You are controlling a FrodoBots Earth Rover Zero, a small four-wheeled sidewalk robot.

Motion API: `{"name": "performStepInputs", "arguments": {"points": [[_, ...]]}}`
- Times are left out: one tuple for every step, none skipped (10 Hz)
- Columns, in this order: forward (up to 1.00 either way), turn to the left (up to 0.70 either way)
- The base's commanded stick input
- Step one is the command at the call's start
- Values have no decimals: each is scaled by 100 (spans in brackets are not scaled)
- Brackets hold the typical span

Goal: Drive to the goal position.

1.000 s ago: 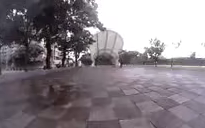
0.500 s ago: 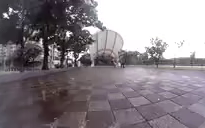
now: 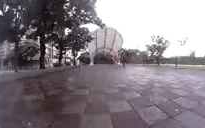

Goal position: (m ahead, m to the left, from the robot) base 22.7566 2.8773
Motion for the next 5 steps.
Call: {"name": "performStepInputs", "arguments": {"points": [[100, 39], [100, 22], [100, 6], [100, 2], [100, -1]]}}
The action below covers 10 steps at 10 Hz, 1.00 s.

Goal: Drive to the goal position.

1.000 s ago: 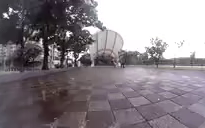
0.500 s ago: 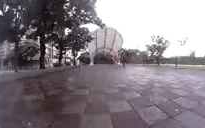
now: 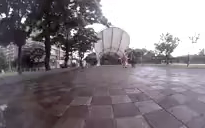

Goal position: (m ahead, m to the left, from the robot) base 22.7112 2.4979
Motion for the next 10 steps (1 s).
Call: {"name": "performStepInputs", "arguments": {"points": [[100, -1], [100, -1], [100, -1], [100, -1], [100, -1], [100, -1], [100, -1], [100, -1], [100, -1], [100, -15]]}}
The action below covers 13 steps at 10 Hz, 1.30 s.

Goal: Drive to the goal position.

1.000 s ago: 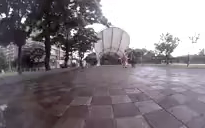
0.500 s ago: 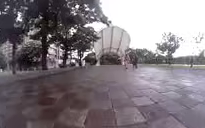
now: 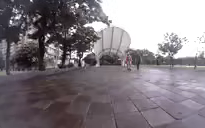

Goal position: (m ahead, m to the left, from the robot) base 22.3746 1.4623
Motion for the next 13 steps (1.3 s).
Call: {"name": "performStepInputs", "arguments": {"points": [[100, -40], [100, -11], [100, -3], [100, -1], [100, -1], [100, -1], [100, -1], [100, -1], [100, -1], [100, -1], [100, -1], [100, 2], [100, 33]]}}
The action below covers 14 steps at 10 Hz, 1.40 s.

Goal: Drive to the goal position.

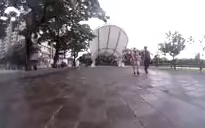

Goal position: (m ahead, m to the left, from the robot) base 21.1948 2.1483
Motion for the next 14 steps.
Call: {"name": "performStepInputs", "arguments": {"points": [[100, 34], [100, 23], [100, 8], [100, -1], [100, -1], [100, -1], [100, -1], [100, -1], [100, -1], [100, -1], [100, -1], [100, -1], [100, -1], [100, -1]]}}
